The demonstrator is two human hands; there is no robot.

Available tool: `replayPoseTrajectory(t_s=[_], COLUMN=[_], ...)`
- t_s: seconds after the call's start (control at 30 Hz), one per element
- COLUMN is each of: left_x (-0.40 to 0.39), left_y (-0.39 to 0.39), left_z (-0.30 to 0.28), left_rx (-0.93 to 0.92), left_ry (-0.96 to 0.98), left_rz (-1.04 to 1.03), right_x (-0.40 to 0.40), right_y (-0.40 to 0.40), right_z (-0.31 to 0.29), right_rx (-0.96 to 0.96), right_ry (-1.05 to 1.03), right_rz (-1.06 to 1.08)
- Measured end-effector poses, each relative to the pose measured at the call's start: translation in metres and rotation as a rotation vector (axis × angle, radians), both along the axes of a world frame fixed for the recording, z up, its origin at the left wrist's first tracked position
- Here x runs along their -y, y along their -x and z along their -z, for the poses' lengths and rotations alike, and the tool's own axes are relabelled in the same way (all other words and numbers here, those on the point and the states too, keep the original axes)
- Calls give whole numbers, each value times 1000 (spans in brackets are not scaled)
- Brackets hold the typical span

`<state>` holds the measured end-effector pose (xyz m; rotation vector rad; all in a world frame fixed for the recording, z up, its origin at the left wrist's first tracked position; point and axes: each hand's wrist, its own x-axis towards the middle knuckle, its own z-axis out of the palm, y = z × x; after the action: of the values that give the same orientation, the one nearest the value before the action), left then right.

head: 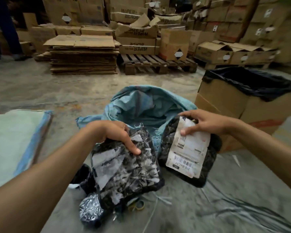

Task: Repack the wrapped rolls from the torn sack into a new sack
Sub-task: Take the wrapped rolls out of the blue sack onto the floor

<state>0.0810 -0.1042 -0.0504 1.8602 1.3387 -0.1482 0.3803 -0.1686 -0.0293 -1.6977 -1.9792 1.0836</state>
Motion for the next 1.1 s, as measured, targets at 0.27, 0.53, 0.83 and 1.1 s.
replayPoseTrajectory(t_s=[0.27, 0.53, 0.83, 1.1], left_x=[36, 68, 65, 51], left_y=[-46, -51, -52, -63], left_z=[91, 145, 167, 156], left_rx=[-149, -295, -196, -98], left_ry=[136, 290, -130, -217], left_rz=[89, 25, 217, 242], right_x=[1, -11, -13, -9], right_y=[-13, 6, 30, 31], right_z=[128, 206, 239, 198], right_rx=[236, 174, 280, 29], right_ry=[221, 377, 228, -273], right_rz=[-299, -410, -454, -215])
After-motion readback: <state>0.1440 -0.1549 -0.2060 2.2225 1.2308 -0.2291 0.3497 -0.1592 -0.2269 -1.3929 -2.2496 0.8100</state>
